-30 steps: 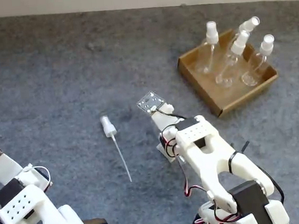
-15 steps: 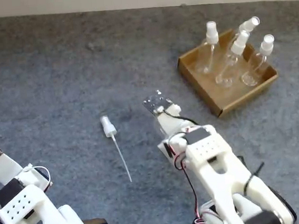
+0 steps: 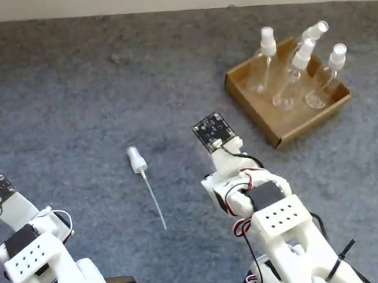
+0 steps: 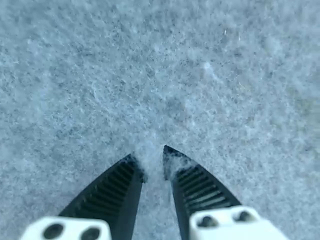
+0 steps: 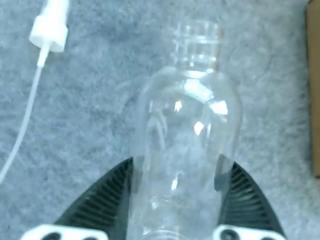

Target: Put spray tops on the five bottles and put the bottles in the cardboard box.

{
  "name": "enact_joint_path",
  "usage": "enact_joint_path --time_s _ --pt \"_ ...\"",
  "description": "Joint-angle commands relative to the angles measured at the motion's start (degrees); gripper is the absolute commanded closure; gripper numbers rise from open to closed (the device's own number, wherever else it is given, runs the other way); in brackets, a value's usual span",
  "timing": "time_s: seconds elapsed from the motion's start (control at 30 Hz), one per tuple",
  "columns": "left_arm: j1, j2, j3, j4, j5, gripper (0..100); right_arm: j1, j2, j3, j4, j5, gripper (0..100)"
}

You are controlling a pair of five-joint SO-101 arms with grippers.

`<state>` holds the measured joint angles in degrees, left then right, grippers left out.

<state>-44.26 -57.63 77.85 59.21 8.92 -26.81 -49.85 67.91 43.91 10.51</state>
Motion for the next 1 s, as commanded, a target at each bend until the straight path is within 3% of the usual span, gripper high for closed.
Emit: enact_joint_path --time_s 0.0,0.97 --pt "1.5 0.0 -0.2 -1.9 -0.4 100 -0.3 -1.6 1.9 -5.0 -1.9 83.1" --pt "1.6 0.0 0.0 -1.8 -0.4 100 -0.4 -2.1 5.7 -8.8 -2.0 82.9"
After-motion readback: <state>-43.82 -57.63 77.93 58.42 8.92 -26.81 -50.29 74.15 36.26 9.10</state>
